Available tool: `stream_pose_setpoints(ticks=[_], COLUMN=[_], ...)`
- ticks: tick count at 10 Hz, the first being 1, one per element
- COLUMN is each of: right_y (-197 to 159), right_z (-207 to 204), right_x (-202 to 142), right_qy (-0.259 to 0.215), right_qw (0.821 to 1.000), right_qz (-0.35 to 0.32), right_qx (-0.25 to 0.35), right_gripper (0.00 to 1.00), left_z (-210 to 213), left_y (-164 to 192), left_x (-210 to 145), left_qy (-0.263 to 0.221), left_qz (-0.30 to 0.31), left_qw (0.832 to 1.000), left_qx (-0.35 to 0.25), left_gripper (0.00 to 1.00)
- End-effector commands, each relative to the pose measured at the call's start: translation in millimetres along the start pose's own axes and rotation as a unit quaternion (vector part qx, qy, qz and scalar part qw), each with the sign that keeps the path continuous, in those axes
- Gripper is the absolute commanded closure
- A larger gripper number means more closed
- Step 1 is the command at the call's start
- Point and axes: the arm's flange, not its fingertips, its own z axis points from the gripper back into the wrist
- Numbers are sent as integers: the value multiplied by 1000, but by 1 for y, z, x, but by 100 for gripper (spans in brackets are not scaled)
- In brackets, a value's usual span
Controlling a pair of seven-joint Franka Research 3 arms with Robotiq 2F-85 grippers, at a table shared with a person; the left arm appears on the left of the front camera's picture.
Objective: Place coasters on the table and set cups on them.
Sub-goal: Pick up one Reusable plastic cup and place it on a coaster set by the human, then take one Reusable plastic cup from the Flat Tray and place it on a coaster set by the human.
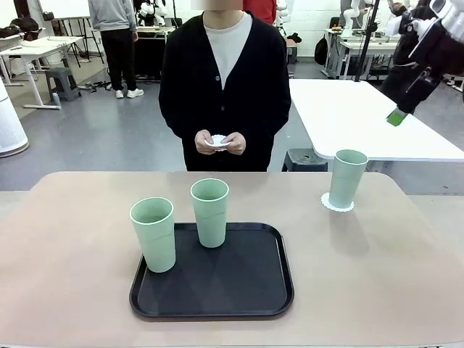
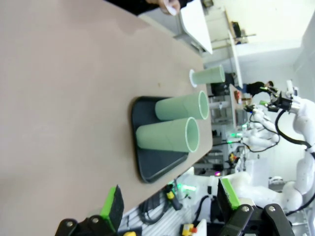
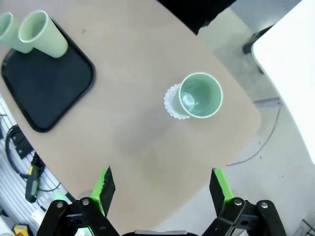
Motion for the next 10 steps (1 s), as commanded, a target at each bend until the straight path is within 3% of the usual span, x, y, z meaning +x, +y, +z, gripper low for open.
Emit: stream_pose_setpoints(ticks=[1,10], right_y=[-5,-5], right_z=[-21,-21], right_x=[-11,-11], right_qy=[27,27], right_qw=[1000,1000], right_qz=[11,11], right_qx=[-10,-10], right_gripper=[0,0], left_z=[2,2], left_y=[-1,-1], left_x=[0,0], left_qy=[-3,-3], left_qz=[-3,-3], left_qw=[1000,1000], left_qx=[-6,-6], left_gripper=[0,0])
